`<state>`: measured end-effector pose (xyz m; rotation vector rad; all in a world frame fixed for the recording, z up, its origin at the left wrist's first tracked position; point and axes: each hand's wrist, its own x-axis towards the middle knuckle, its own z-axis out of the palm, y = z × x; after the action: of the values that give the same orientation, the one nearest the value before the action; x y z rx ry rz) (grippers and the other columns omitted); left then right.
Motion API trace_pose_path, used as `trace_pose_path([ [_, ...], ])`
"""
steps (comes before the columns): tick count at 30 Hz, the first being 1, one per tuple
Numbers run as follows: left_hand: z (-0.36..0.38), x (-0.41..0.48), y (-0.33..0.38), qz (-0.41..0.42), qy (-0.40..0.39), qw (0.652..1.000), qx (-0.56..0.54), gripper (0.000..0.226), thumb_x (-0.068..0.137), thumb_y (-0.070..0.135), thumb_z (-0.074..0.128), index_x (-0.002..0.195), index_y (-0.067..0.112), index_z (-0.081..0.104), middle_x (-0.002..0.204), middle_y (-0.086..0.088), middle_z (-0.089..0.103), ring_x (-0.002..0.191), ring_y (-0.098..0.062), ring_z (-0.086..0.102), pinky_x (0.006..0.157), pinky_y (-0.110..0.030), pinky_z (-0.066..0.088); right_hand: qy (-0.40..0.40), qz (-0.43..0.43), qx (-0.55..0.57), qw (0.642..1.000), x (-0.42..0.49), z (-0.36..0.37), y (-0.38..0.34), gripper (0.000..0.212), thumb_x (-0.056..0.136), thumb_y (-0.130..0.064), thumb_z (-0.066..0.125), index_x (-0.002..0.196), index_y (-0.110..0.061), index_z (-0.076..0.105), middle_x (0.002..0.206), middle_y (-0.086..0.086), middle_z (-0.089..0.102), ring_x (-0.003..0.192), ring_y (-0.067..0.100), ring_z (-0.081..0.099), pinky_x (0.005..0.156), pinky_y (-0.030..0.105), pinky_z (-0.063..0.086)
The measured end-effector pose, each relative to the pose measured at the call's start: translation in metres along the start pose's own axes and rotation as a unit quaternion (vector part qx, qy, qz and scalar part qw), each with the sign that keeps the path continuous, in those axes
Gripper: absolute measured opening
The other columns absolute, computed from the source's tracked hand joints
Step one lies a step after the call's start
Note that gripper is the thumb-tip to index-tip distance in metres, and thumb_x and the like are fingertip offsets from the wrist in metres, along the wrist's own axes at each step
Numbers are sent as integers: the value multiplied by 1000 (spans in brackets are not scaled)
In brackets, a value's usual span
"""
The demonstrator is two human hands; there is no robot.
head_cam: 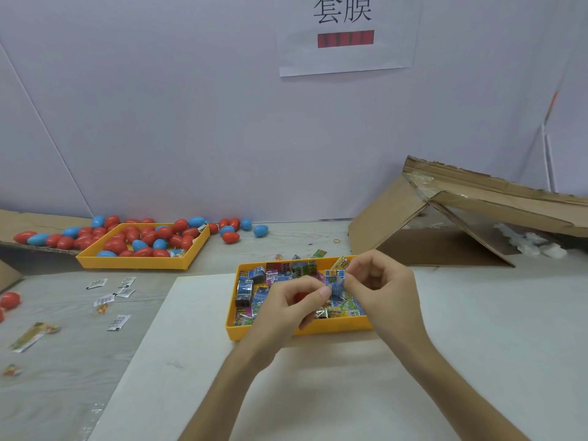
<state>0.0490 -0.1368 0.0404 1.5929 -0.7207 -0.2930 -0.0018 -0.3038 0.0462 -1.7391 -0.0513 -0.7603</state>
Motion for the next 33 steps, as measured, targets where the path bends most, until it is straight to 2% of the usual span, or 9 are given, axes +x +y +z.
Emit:
trace_pose_path([
  [5, -2, 1, -1, 26, -4, 998, 60, 30, 94, 35, 65, 64, 34, 64, 66, 15, 49, 62, -4, 45, 59, -18, 38, -16, -5, 6, 1000, -3, 1, 2, 28, 81, 0, 78, 72, -24, 66, 57, 2, 58, 55, 15, 51, 53, 39, 44],
  [8, -4, 1, 1, 48, -12, 997, 56, 32, 94, 34, 67, 62, 33, 65, 70, 17, 50, 65, -2, 46, 59, -16, 38, -10, 2, -4, 1000, -3, 2, 4, 28, 81, -7, 81, 69, -25, 64, 58, -2, 58, 55, 10, 50, 52, 29, 44],
  [11, -6, -1, 3, 62, -17, 998, 10, 41, 90, 39, 66, 69, 3, 64, 70, 8, 48, 68, -10, 44, 58, -20, 34, -38, 4, -21, 999, -2, 3, 4, 32, 83, -11, 81, 63, -25, 61, 54, -8, 53, 53, 6, 45, 51, 21, 37],
  [14, -8, -3, 3, 61, -12, 997, -42, 55, 90, 40, 64, 77, -14, 61, 74, -12, 44, 69, -16, 43, 58, -24, 34, -46, -22, -47, 998, -4, 5, 1, 34, 80, -18, 82, 60, -29, 56, 54, -11, 51, 52, 5, 43, 51, 17, 35],
  [16, -7, -3, 3, 52, -9, 996, -68, 62, 91, 40, 63, 82, -21, 57, 75, -13, 43, 66, -15, 42, 58, -23, 35, -46, -47, -40, 997, -5, 4, -4, 26, 79, -24, 77, 66, -29, 55, 56, -12, 50, 53, 5, 43, 52, 17, 35],
  [22, 1, -4, 1, 6, -26, 989, -146, 30, 95, 38, 64, 81, 12, 68, 70, 0, 43, 63, -13, 41, 56, -21, 33, -65, -97, -10, 993, -6, 2, -9, 27, 84, -3, 75, 79, -27, 65, 63, -4, 56, 56, 15, 48, 52, 30, 42],
  [27, 4, -3, 1, -28, -37, 979, -198, 39, 91, 43, 65, 100, 5, 69, 76, -4, 44, 65, -14, 42, 59, -26, 31, -78, -87, 13, 993, -7, 3, -8, 15, 87, -14, 69, 82, -27, 64, 68, -3, 57, 57, 16, 48, 54, 27, 41],
  [30, 6, -5, 0, -37, -62, 969, -236, 48, 89, 48, 70, 108, 4, 67, 80, -4, 46, 65, -14, 42, 61, -29, 30, -76, -95, 10, 992, -9, 4, -7, 19, 87, -10, 67, 83, -28, 63, 70, -9, 57, 58, 10, 49, 57, 21, 42],
  [33, 7, -5, -1, -44, -81, 961, -260, 54, 88, 52, 70, 118, 7, 64, 94, -13, 44, 68, -14, 41, 64, -30, 32, -80, -104, -4, 991, -11, 3, -7, 20, 86, -6, 65, 84, -26, 62, 71, -11, 57, 59, 12, 51, 57, 25, 46],
])
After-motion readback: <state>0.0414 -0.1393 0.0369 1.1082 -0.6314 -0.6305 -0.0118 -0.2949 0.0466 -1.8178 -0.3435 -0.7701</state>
